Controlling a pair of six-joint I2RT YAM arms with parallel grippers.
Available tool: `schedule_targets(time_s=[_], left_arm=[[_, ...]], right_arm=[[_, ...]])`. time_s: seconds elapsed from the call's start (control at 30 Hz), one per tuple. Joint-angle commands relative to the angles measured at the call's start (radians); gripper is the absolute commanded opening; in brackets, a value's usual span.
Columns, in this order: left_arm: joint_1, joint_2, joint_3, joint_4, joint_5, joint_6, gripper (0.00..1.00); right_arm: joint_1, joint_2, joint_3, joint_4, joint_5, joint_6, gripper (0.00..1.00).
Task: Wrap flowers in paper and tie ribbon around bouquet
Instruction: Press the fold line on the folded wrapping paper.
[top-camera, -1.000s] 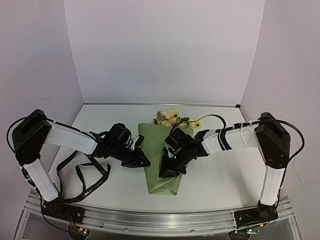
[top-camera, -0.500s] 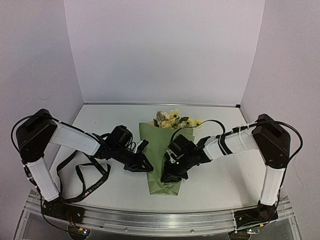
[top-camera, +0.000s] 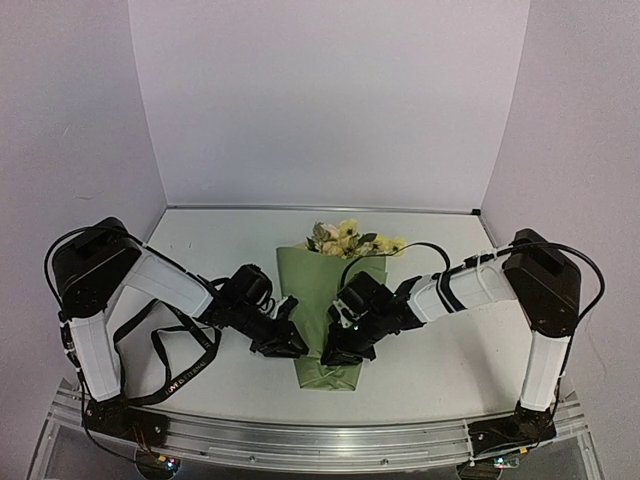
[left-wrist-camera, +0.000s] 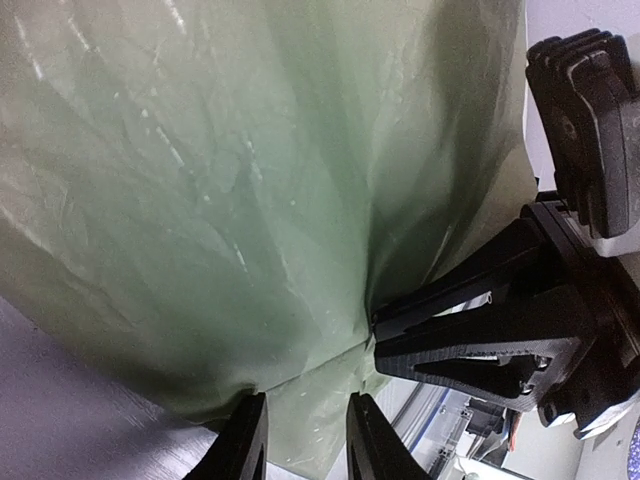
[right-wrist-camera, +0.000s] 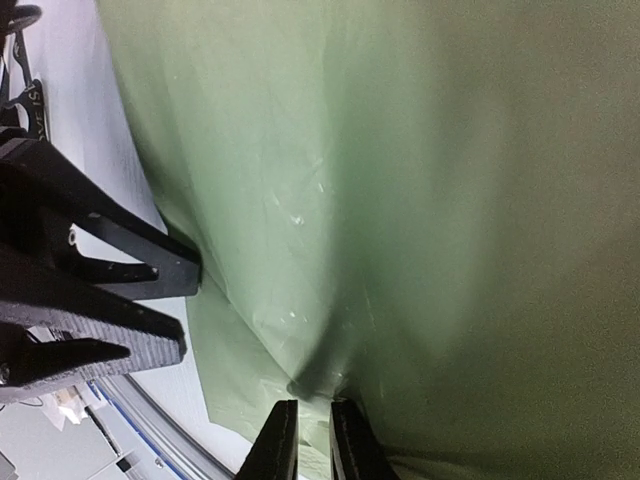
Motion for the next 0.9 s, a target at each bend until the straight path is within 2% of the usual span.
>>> schedule_targets(time_s=[0.0,0.33,0.57,0.87], left_arm=[[0.015,0.029,0.033,-0.026,-0.073,-0.037,0.3],[0.109,0.065,0.088,-0.046,-0.099,-0.049,0.31],[0.193,0.149,0.161,-0.062,-0.015,-0.017,0.32],[0.303,0.239,0.3,-0.163,0.016,0.028,0.31]], right_arm=[[0.006,0.013,-0.029,-0.021,0.02,-0.019,0.14],[0.004,0.019,-0.036,-0.023,0.021,-0.017,0.14],[0.004,0.019,-0.036,-0.04,0.016,-0.029,0.14],[0.004,0.031,-0.045,-0.042,-0.009,-0.034,0.13]])
